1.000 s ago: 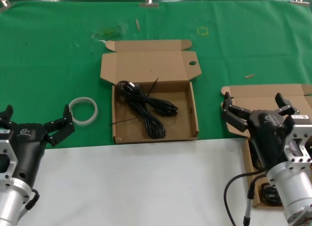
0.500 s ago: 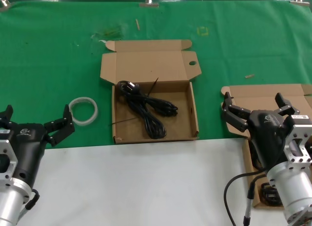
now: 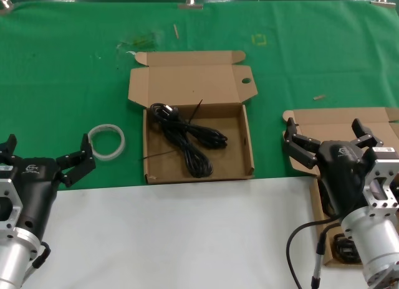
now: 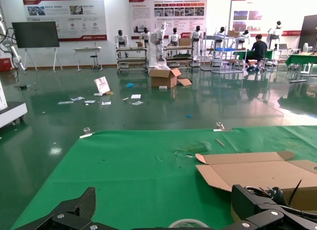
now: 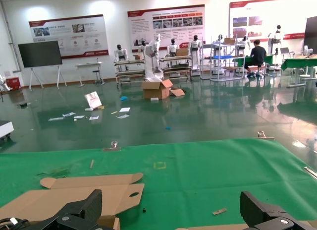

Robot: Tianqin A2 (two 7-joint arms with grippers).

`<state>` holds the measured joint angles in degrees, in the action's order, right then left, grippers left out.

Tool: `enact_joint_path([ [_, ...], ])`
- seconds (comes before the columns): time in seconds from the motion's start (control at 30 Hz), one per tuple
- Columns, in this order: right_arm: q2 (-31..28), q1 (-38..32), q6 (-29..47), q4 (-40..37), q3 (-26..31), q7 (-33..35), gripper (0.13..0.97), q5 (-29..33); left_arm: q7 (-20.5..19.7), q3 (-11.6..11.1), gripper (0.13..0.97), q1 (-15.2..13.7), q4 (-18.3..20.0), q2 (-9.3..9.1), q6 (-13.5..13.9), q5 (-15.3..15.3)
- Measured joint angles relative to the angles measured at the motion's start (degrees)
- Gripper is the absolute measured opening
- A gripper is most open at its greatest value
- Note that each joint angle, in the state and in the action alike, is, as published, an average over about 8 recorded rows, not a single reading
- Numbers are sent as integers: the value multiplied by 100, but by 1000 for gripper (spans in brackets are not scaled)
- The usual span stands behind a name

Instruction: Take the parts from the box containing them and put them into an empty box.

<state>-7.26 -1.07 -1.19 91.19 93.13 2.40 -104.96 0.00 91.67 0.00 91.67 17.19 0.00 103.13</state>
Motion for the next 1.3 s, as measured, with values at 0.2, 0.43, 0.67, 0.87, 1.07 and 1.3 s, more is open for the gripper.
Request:
enact_joint_path([
  [0.2, 0, 0, 0, 0, 0, 0, 966, 0, 0, 0, 966, 0, 0, 0, 0, 0],
  [0.43, 0, 0, 0, 0, 0, 0, 966, 0, 0, 0, 966, 0, 0, 0, 0, 0],
  [0.67, 0, 0, 0, 0, 0, 0, 966, 0, 0, 0, 966, 0, 0, 0, 0, 0],
  [0.87, 0, 0, 0, 0, 0, 0, 966, 0, 0, 0, 966, 0, 0, 0, 0, 0],
  [1.07, 0, 0, 0, 0, 0, 0, 966, 0, 0, 0, 966, 0, 0, 0, 0, 0],
  [1.3, 0, 0, 0, 0, 0, 0, 966, 0, 0, 0, 966, 0, 0, 0, 0, 0],
])
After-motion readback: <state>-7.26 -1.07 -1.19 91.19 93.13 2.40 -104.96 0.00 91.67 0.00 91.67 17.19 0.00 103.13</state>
